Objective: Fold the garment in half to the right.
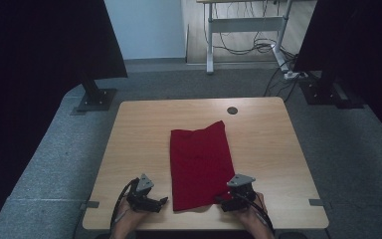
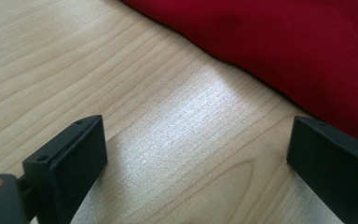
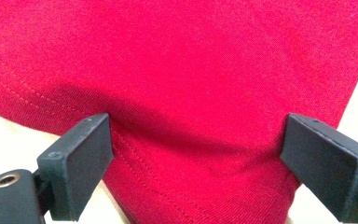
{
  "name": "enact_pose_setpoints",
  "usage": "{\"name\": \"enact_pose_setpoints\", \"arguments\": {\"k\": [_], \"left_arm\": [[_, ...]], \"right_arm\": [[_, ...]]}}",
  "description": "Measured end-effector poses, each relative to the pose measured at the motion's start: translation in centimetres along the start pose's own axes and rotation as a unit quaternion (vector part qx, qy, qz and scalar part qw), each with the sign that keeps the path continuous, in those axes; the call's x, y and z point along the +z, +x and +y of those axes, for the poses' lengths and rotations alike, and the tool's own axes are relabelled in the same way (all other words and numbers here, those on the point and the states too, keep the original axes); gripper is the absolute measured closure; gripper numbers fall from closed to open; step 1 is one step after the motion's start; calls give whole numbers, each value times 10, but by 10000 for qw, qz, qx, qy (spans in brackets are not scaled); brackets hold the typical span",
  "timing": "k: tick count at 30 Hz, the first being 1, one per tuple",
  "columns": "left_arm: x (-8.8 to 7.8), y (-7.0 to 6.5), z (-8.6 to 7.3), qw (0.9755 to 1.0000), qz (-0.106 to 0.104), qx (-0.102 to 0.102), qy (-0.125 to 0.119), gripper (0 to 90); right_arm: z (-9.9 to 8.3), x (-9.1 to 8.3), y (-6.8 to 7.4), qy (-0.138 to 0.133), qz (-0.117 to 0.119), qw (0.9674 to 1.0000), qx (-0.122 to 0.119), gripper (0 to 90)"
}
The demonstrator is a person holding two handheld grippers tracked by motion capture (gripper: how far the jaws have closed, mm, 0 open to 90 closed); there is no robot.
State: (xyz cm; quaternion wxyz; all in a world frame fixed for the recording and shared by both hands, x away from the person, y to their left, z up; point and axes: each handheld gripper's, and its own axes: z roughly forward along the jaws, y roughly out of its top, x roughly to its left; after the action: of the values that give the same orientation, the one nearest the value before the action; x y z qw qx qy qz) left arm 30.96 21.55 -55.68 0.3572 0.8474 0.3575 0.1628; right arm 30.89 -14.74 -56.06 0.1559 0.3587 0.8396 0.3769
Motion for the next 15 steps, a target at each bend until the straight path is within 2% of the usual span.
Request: {"name": "enact_pose_setpoints", "arguments": {"k": [5,7,9,10,14,15], "left_arm": [[1,-1,1,10000,6,-8,-10,61],[5,-11,8,9998,-155,147,51,91],[5,-11,8,9998,-155,147,51,95],[12,-27,15,9983,-404,422,52,95],[15,-31,19,9980,-391,486,32,99],[19,-30,21,9985,-368,394,15,99]], "right_arm": [[1,2,-1,-1,-16,10000,21,89],[4,5,-4,-15,-35,10000,37,89],[4,5,-4,-15,-37,10000,38,89],[4,5,-4,-15,-37,10000,38,89],[3,4,-4,-37,-52,10000,56,91],[3,4,-3,-37,-80,9999,74,93]]}}
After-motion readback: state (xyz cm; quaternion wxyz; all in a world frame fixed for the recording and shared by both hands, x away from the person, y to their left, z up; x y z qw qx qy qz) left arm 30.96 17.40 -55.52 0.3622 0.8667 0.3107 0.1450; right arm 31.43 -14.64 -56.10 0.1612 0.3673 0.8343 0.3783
